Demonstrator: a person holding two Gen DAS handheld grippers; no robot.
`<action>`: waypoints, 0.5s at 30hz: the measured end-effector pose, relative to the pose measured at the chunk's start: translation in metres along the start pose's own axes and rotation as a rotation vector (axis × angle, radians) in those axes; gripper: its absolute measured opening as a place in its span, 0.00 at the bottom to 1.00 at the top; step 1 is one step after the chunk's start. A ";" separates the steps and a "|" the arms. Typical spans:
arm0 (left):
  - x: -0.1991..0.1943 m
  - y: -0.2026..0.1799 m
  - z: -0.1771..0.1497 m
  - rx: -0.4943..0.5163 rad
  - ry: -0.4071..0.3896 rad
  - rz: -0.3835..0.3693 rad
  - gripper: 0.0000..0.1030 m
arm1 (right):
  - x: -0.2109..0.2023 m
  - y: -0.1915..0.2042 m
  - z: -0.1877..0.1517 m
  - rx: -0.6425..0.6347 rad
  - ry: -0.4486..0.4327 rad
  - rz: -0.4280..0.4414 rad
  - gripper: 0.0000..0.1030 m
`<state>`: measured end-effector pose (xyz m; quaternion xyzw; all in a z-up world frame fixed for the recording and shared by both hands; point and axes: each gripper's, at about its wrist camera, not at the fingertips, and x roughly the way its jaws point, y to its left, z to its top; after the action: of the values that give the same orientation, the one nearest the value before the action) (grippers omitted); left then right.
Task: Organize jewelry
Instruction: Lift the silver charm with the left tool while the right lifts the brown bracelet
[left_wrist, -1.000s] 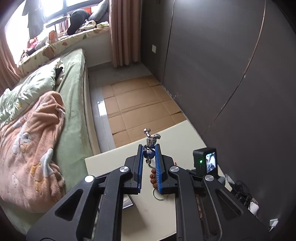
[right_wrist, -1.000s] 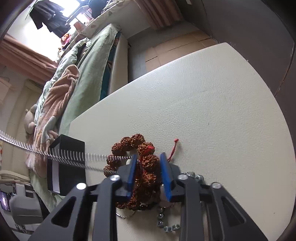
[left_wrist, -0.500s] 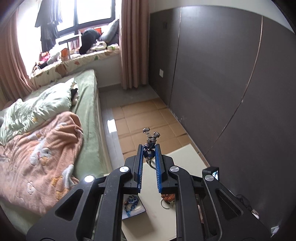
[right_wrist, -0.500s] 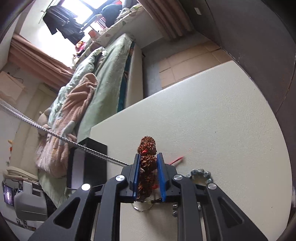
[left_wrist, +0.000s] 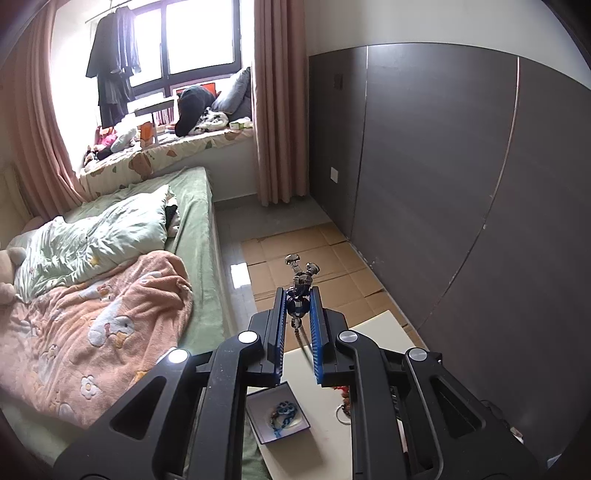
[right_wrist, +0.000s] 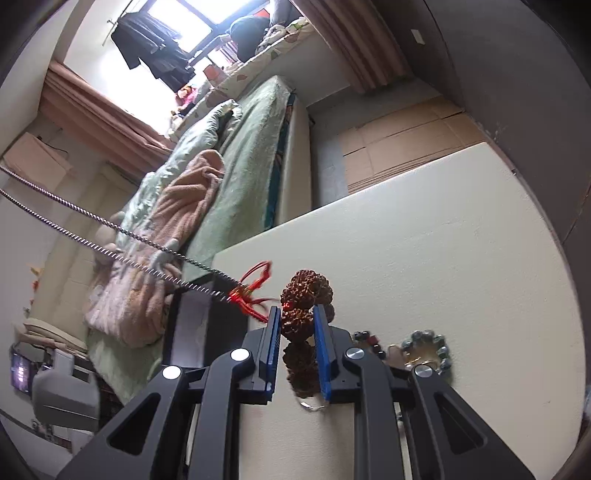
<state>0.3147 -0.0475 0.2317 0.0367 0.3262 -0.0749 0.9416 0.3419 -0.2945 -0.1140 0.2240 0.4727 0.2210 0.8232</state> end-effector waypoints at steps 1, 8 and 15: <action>-0.002 0.002 -0.001 -0.002 -0.002 0.006 0.13 | -0.003 -0.001 0.001 -0.003 -0.014 -0.025 0.17; -0.011 0.027 -0.007 -0.047 -0.005 0.030 0.13 | -0.001 -0.022 0.003 0.048 -0.008 -0.087 0.17; -0.008 0.034 -0.012 -0.055 0.002 0.021 0.13 | 0.004 -0.032 0.001 0.100 0.028 -0.094 0.57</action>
<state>0.3065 -0.0112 0.2281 0.0143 0.3286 -0.0558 0.9427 0.3492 -0.3183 -0.1345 0.2389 0.5046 0.1612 0.8138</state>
